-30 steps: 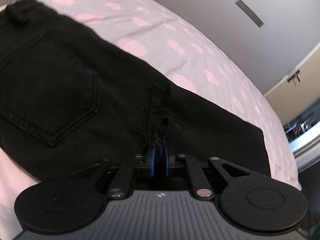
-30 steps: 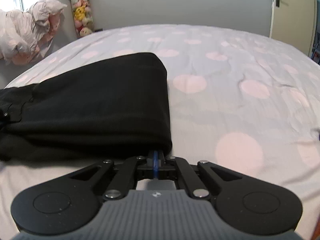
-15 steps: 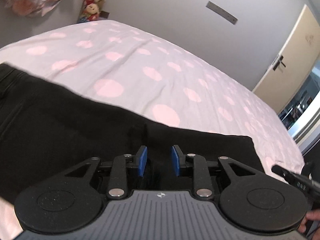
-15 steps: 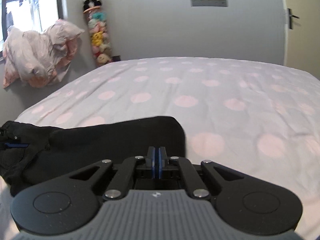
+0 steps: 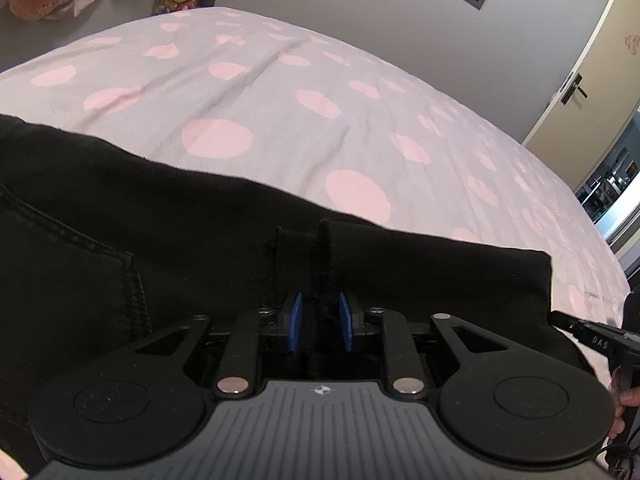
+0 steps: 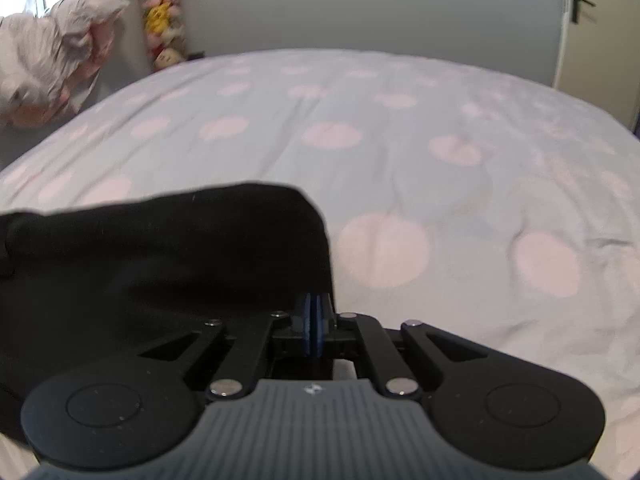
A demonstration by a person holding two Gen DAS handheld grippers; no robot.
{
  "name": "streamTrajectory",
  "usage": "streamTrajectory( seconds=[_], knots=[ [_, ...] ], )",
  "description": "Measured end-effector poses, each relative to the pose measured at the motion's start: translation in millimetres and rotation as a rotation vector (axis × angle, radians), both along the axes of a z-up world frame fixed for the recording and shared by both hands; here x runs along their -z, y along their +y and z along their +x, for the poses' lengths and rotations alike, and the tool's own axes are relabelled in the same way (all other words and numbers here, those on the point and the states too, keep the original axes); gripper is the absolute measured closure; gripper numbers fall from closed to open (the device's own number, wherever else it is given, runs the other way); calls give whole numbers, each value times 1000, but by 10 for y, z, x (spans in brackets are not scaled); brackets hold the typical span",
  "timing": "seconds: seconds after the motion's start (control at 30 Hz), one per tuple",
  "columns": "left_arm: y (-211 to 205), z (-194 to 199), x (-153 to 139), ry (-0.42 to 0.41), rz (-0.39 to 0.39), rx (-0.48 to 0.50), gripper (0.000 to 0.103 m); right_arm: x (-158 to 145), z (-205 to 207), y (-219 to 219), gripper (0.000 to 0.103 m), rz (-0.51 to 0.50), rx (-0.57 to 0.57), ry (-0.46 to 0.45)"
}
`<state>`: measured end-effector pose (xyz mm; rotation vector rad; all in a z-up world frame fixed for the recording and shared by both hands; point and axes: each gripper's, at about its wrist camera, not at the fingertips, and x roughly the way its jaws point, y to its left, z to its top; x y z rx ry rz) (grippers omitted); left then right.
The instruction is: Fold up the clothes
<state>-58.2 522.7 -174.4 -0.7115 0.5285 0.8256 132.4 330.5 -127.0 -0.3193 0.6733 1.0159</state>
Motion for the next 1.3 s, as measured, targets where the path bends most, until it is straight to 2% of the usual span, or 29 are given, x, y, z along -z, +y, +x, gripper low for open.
streamTrajectory(
  seconds=[0.17,0.27,0.33,0.4,0.47,0.57,0.67,0.7,0.73,0.8,0.97,1.1,1.3],
  knots=[
    [4,106,-184,-41,49,42,78,-251,-147,94,95,118,-109,18],
    [72,246,-168,-32,47,60,78,-164,-139,304,95,102,-130,37],
    [146,326,-86,0,38,54,78,-97,-125,439,102,89,-140,48],
    [221,381,13,33,26,42,79,0,-60,508,103,60,-120,67],
    [281,385,105,54,13,21,96,45,-31,549,103,55,-109,79],
    [319,335,113,41,-7,11,98,67,-76,518,103,68,-87,65],
    [255,268,20,66,-9,-19,94,37,-111,355,103,110,-46,67],
    [191,233,-28,58,-2,-9,94,15,-123,269,101,129,-32,71],
    [120,195,-77,42,4,7,94,-23,-142,124,95,155,-20,77],
    [-95,144,-164,34,40,44,94,-99,-215,-176,95,181,-1,67],
    [-553,99,-207,49,97,95,94,-247,-483,-739,94,171,-12,-42],
    [-688,135,-27,88,81,95,93,-86,-519,-821,89,127,-24,-9],
    [-641,80,87,70,36,60,99,162,-615,-731,89,34,-64,-98]
  ],
)
